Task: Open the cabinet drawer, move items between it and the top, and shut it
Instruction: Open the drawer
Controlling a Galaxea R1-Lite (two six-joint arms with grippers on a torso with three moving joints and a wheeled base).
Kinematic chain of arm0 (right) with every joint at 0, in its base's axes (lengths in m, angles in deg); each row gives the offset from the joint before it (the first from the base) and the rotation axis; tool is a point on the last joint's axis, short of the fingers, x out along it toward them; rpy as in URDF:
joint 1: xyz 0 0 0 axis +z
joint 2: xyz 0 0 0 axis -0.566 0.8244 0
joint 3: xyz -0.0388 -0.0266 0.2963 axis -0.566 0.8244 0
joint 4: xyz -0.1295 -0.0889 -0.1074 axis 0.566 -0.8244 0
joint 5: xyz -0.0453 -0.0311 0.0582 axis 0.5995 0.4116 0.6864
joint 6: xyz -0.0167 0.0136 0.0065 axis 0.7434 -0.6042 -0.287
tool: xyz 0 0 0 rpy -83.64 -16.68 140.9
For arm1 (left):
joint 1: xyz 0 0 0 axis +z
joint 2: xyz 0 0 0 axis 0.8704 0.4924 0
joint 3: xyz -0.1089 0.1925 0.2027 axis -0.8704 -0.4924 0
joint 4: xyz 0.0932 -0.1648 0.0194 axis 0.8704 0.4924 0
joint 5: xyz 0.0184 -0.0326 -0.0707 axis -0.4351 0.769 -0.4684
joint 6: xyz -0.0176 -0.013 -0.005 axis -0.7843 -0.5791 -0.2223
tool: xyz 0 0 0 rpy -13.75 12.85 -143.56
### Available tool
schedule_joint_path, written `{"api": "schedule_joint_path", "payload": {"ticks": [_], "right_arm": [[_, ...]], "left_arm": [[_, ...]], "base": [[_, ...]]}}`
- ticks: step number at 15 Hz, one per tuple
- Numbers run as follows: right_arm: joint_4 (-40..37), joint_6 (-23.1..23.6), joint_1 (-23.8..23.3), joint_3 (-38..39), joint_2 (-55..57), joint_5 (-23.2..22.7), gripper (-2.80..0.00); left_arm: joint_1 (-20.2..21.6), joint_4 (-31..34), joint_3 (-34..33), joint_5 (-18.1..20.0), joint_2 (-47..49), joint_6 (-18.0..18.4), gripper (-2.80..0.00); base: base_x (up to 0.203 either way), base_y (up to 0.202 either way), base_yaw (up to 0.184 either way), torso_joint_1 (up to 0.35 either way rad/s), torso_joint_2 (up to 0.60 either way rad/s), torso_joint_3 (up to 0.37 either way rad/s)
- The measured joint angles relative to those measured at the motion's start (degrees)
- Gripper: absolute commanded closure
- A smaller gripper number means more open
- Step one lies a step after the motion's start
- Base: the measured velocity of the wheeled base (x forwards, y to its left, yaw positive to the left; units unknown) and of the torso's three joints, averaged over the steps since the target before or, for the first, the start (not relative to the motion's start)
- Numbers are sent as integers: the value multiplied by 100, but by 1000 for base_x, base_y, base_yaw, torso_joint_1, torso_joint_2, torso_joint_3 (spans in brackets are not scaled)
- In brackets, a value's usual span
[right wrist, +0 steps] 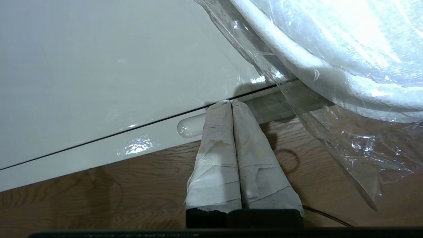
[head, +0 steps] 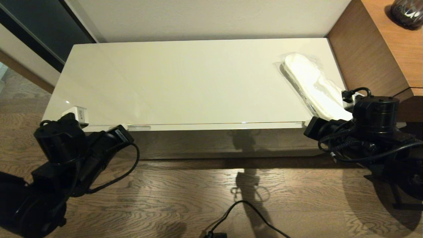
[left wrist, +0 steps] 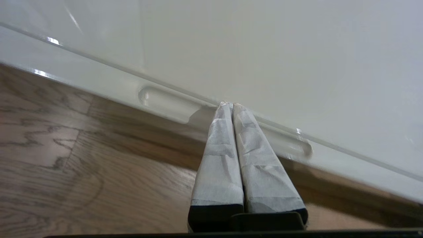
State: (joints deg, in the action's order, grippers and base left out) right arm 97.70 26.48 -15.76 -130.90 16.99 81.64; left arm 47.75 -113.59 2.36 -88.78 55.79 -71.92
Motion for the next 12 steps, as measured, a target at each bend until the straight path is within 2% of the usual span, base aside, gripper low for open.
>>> {"api": "schedule_joint_path", "payload": {"ticks": [6,12], "right_arm": [[45,-63,0,74,215,35,0],[59,-144,7,106,352,40,0]], "left_arm": [[38,58,-202,81,-235,-1,0],[151,-26,-227,51,50,-54,0]], "base": [[0,0,0,0,0,0],[0,0,0,0,0,0]]}}
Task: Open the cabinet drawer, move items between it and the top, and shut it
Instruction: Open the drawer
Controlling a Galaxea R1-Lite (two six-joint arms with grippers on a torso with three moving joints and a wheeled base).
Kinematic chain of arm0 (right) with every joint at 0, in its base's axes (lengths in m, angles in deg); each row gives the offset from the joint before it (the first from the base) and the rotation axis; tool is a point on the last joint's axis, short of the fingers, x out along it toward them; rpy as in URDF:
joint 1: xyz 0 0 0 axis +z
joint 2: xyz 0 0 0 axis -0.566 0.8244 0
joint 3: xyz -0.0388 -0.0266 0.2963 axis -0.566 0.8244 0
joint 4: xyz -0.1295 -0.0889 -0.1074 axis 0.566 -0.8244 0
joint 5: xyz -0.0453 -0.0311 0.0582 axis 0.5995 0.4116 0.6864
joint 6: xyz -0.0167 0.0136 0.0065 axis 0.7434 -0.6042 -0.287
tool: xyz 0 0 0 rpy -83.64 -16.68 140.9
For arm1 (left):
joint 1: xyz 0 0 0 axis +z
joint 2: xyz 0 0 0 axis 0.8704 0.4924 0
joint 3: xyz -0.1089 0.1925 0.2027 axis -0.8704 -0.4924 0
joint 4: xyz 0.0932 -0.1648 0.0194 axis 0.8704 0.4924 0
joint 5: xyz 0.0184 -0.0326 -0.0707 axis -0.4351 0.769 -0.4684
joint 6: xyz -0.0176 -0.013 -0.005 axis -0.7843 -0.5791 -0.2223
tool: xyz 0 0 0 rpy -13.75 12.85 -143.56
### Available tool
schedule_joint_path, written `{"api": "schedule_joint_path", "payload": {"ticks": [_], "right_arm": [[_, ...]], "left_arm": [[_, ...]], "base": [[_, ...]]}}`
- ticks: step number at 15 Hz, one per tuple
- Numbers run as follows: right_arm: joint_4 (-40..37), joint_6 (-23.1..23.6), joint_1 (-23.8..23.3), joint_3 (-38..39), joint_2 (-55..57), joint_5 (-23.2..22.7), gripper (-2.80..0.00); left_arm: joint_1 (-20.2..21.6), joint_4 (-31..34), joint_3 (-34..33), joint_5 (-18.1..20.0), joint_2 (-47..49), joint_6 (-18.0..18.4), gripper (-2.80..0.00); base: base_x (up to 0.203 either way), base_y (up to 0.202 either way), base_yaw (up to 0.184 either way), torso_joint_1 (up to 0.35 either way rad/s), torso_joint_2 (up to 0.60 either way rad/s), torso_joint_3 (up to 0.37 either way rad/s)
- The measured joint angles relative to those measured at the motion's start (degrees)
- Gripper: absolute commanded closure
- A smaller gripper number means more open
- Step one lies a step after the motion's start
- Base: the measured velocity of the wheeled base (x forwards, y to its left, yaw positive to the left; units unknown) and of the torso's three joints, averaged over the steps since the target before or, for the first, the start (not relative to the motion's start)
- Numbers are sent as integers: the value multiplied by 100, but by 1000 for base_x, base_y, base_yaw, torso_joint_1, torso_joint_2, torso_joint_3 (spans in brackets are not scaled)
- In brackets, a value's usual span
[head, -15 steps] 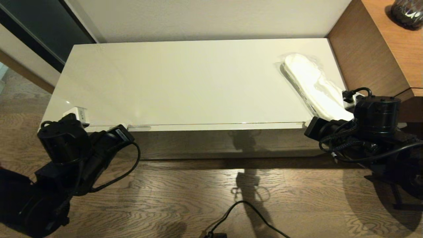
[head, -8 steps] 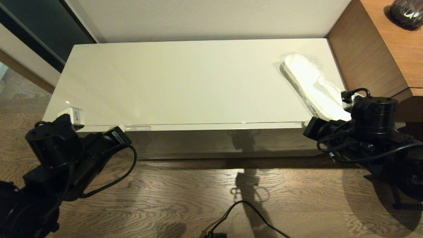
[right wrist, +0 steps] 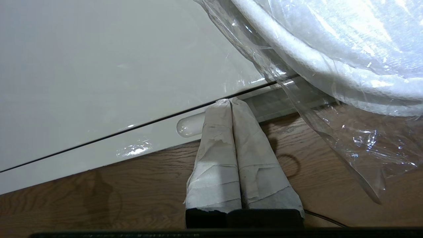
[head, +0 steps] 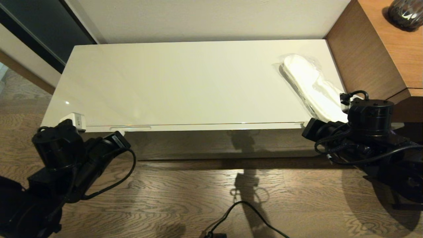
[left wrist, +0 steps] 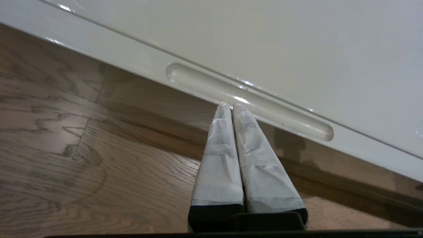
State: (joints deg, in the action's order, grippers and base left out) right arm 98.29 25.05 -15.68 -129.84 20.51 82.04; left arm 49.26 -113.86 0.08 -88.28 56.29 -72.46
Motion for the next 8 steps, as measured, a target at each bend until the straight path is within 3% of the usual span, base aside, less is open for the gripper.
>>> {"api": "schedule_joint_path", "payload": {"ticks": [8], "right_arm": [[193,0,0,6,207,1,0]], "left_arm": [[0,126,253,22,138,68,0]], "base": [[0,0,0,0,0,0]]}}
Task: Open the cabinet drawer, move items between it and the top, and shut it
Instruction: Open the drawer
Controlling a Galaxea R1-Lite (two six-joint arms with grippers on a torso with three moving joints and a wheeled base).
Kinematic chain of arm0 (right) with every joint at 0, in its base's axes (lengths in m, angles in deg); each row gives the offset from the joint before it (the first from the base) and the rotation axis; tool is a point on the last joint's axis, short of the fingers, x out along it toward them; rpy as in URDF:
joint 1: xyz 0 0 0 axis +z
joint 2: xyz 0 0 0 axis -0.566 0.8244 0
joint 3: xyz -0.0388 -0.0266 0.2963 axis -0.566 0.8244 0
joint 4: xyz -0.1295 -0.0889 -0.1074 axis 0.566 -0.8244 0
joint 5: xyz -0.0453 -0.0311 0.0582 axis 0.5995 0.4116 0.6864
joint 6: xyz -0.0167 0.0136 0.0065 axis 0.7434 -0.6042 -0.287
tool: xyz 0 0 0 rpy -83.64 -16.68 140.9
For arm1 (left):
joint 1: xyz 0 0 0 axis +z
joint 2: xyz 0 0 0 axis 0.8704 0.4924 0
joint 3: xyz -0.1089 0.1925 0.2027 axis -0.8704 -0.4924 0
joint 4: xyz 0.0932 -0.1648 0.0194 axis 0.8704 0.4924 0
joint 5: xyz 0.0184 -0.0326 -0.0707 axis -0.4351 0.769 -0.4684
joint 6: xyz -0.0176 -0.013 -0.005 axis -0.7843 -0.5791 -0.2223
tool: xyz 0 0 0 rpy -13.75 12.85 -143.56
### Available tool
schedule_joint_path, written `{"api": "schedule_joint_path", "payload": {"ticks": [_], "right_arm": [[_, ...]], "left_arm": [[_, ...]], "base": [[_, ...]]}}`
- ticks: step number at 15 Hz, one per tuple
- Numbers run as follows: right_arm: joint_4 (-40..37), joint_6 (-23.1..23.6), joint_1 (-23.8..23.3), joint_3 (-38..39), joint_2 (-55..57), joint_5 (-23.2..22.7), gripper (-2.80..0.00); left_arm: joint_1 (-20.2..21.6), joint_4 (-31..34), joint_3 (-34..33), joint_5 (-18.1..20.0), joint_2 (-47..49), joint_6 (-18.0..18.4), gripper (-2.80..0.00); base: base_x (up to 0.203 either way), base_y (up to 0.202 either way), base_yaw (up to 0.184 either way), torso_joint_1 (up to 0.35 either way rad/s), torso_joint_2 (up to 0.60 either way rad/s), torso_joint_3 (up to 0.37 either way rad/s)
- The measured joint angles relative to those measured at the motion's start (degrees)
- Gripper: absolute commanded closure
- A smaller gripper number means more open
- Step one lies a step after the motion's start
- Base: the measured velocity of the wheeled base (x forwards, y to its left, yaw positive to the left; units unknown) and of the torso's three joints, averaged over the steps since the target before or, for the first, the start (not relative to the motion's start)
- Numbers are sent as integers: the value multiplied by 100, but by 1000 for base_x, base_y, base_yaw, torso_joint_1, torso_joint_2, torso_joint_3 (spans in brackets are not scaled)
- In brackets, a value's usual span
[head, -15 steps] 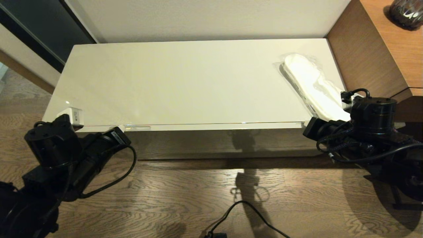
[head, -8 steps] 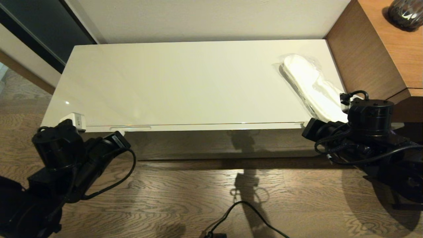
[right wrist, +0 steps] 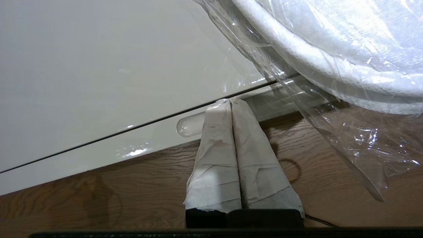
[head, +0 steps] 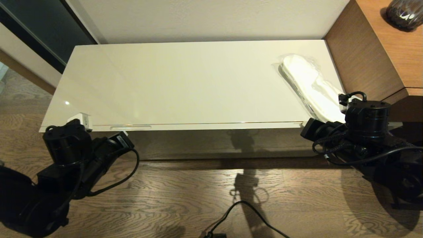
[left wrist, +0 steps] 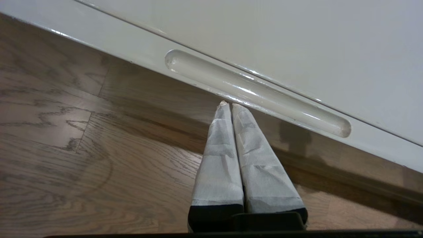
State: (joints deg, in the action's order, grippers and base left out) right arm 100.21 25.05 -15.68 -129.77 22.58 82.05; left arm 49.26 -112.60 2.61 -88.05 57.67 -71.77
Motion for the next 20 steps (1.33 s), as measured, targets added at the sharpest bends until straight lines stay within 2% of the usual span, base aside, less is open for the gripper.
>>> {"api": "schedule_joint_path", "payload": {"ticks": [2,8,14,20], "right_arm": [[5,-6,-5,4,30,-2,0],[-2,-10,-10,39,64,-11,0],[-9,-99,0,48,134,-6,0],[-17,-113,-11,35,235,-12,0]], "left_arm": [[-22,-96,80,139,-181,128,0],[-26,25,59,147,-366,130,0],[0,-181,108,47,74,-43,0],[0,-710,174,59,549,20,0]], "base": [[0,0,0,0,0,0],[0,0,0,0,0,0],[0,0,0,0,0,0],[0,0,0,0,0,0]]}}
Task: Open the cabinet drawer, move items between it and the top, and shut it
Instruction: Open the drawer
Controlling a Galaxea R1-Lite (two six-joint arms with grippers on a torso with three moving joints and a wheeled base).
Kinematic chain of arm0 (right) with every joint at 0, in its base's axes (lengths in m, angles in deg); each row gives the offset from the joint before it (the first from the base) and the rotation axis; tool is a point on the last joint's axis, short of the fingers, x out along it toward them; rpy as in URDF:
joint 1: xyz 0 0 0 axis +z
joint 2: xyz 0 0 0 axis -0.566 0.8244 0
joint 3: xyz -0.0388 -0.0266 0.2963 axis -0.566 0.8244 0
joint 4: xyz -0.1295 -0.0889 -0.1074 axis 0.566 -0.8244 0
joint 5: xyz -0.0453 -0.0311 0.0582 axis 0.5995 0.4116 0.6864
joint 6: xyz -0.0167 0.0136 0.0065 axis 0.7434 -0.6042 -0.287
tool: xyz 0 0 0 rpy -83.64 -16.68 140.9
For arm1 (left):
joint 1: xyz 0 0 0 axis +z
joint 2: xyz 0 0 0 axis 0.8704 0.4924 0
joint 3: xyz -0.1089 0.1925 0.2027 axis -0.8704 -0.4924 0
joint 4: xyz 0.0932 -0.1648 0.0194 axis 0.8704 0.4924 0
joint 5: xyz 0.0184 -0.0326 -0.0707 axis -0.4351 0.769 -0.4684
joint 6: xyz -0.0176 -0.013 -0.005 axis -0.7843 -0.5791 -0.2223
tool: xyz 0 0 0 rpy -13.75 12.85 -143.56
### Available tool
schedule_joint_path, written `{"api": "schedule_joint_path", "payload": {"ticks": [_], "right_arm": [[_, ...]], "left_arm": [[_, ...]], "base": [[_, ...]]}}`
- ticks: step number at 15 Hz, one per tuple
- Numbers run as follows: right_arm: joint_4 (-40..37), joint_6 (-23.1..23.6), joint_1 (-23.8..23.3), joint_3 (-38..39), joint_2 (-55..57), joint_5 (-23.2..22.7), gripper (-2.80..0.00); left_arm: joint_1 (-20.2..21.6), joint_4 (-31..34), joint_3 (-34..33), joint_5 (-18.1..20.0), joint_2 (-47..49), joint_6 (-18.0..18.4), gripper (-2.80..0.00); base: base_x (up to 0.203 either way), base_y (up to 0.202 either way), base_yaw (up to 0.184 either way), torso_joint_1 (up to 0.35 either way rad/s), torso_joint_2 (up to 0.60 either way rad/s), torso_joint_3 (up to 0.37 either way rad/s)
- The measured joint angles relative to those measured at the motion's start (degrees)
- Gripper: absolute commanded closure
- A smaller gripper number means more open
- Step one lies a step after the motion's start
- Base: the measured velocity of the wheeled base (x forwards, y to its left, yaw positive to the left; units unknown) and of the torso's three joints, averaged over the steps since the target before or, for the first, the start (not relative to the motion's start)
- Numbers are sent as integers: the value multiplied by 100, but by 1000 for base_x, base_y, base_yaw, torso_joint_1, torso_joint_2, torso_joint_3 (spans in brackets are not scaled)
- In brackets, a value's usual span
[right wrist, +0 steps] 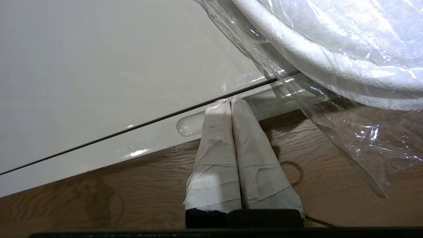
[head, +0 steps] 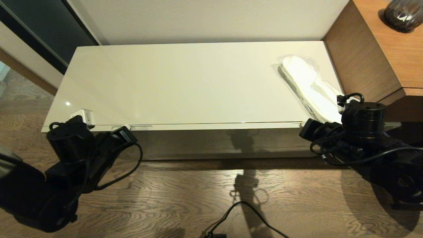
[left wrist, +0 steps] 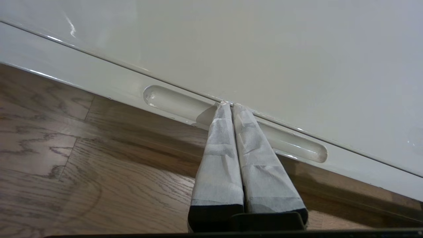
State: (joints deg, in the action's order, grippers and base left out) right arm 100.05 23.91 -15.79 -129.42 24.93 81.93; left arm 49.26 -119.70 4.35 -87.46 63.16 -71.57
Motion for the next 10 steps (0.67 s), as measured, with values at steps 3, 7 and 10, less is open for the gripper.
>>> {"api": "schedule_joint_path", "payload": {"ticks": [3,7,10], "right_arm": [[25,-2,0,47,5,-18,0],[177,0,6,301,-15,-55,0],[258,-9,6,527,-28,-57,0]], "left_arm": [[-13,-22,-22,49,101,20,0],[-28,-88,-311,98,126,25,0],[-36,-72,-632,107,129,5,0]], "base": [[0,0,0,0,0,0],[0,0,0,0,0,0],[0,0,0,0,0,0]]}}
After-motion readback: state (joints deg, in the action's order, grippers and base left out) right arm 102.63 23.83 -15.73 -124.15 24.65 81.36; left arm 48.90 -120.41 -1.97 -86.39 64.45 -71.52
